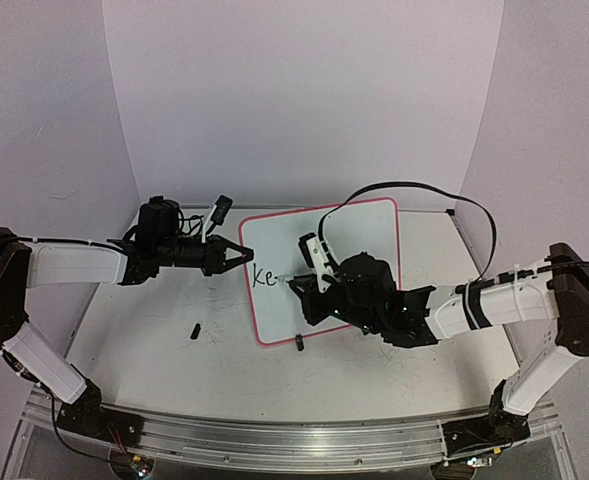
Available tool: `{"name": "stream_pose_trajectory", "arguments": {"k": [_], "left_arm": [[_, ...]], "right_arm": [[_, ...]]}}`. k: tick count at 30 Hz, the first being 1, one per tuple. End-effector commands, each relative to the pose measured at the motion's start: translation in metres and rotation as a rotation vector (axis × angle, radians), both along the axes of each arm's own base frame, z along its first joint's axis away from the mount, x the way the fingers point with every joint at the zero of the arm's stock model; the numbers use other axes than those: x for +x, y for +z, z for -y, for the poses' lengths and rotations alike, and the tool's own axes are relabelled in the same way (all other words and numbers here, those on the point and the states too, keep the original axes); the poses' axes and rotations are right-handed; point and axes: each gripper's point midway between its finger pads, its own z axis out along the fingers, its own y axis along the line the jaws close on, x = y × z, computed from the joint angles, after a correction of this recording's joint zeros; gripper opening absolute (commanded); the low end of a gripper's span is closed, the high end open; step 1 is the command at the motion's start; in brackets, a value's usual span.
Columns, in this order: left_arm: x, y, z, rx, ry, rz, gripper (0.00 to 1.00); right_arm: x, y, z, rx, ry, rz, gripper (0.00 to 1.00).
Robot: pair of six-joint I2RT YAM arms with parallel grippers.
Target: Write a sentence on the whiteboard
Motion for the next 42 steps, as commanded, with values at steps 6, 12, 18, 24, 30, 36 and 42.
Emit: {"name": "stream_pose_trajectory", "arguments": {"k": [6, 12, 18, 24, 30, 36, 42], "left_arm": [[0.009, 0.017, -0.006, 0.007, 0.042, 0.113, 0.0], [0.009, 0.018, -0.006, 0.006, 0.043, 0.115, 0.0], [0.009, 0.017, -0.006, 0.008, 0.043, 0.115, 0.0], [0.009, 0.018, -0.007, 0.007, 0.043, 0.118, 0.0], [0.008, 0.018, -0.007, 0.007, 0.043, 0.119, 0.0], [0.009, 0.018, -0.006, 0.007, 0.042, 0.12, 0.0], [0.008, 0.019, -0.006, 0.006, 0.042, 0.124, 0.0]], "right_arm": [[0.016, 0.016, 0.006, 0.033, -0.095, 0.025, 0.0], [0.017, 0.021, 0.007, 0.053, -0.104, 0.034, 0.0], [0.017, 0.027, 0.006, 0.08, -0.102, 0.044, 0.0], [0.018, 0.029, 0.003, 0.09, -0.098, 0.049, 0.0], [0.017, 0.024, -0.001, 0.08, -0.08, 0.041, 0.0], [0.016, 0.022, -0.005, 0.075, -0.061, 0.036, 0.0], [0.015, 0.019, -0.007, 0.069, -0.053, 0.029, 0.0]]}}
